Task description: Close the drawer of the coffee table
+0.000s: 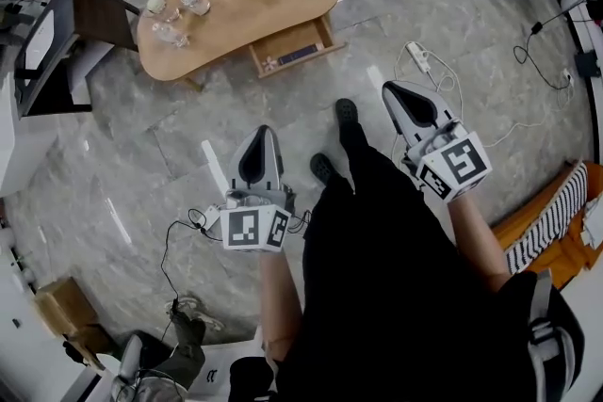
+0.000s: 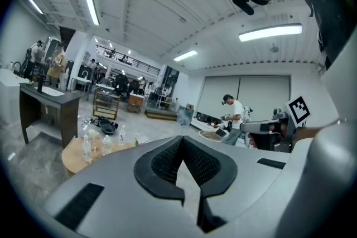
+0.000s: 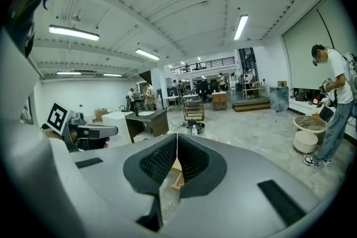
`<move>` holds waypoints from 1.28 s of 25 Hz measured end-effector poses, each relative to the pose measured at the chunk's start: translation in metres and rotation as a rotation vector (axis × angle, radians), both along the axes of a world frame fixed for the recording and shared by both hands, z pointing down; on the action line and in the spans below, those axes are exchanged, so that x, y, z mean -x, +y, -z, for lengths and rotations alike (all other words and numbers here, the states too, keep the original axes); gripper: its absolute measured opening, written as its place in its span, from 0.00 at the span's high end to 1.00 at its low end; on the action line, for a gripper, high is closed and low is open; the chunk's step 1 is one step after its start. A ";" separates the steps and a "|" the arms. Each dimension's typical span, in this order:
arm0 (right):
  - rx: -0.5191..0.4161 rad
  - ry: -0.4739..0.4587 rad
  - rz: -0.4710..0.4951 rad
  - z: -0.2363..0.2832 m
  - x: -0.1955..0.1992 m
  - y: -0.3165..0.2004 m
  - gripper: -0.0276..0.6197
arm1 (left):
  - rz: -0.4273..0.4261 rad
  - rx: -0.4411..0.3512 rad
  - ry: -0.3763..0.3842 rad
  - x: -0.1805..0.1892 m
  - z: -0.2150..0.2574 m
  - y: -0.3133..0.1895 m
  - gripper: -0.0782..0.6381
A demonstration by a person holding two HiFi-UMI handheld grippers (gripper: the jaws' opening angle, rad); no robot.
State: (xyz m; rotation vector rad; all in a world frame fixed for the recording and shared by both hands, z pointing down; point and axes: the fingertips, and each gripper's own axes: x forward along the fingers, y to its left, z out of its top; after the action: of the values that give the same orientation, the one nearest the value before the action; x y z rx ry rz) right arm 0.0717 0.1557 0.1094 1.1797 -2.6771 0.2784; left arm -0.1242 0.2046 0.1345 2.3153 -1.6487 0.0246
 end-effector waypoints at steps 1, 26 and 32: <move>-0.002 -0.006 0.003 0.000 -0.001 -0.011 0.94 | 0.004 0.002 -0.009 -0.001 0.001 -0.007 0.87; 0.159 0.073 0.227 -0.150 -0.010 -0.221 0.94 | 0.210 0.211 -0.075 -0.010 -0.120 -0.171 0.87; 0.154 0.148 0.233 -0.224 -0.016 -0.248 0.94 | 0.158 0.264 -0.087 -0.002 -0.203 -0.210 0.87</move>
State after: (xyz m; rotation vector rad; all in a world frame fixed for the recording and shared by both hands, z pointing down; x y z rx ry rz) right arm 0.0873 -0.0927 0.3332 0.8028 -2.5782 0.3377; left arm -0.1219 -0.0058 0.3374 2.0091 -1.7480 0.2945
